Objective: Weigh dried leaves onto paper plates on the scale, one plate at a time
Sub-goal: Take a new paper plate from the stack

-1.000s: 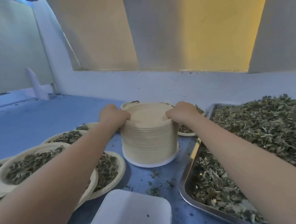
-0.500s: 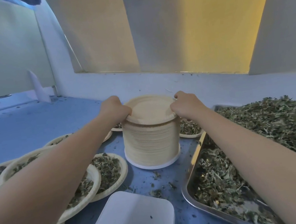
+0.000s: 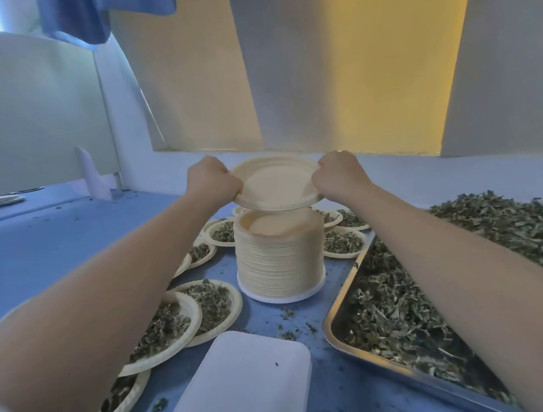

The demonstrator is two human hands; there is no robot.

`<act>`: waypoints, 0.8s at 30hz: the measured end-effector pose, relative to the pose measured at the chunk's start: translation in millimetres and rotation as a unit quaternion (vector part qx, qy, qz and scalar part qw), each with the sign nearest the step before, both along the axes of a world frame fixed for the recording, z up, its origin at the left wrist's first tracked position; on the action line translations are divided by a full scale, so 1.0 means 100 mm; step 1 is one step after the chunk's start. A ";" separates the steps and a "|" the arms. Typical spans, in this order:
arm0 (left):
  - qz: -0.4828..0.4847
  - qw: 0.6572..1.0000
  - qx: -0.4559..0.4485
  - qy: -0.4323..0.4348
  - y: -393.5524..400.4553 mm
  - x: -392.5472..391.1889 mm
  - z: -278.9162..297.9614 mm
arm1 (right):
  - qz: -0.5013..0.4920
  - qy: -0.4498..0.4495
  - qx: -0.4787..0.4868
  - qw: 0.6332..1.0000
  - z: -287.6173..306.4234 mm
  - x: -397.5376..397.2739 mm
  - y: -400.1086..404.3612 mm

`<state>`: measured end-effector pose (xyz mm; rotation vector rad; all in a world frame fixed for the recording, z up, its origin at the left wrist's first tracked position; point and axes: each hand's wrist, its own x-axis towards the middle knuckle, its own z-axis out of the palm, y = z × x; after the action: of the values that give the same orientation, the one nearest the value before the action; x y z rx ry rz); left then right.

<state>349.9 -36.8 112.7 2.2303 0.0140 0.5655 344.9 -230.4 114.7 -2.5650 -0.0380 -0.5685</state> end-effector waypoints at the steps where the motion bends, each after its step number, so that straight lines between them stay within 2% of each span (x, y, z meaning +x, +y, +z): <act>1: 0.003 1.000 0.009 0.003 -0.02 0.02 -0.02 | -0.003 -0.001 0.001 1.000 -0.01 0.00 0.01; 17: -0.024 0.996 0.004 0.087 -0.12 0.49 -0.54 | 0.006 0.070 0.025 0.997 -0.45 0.47 -0.07; 24: -0.019 0.999 -0.030 0.021 -0.12 0.23 -0.24 | 0.012 0.012 0.036 0.999 -0.27 0.24 -0.12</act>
<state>373.4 -49.2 88.6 2.1779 0.0092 0.4920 369.0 -242.5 87.5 -2.4968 -0.0396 -0.5210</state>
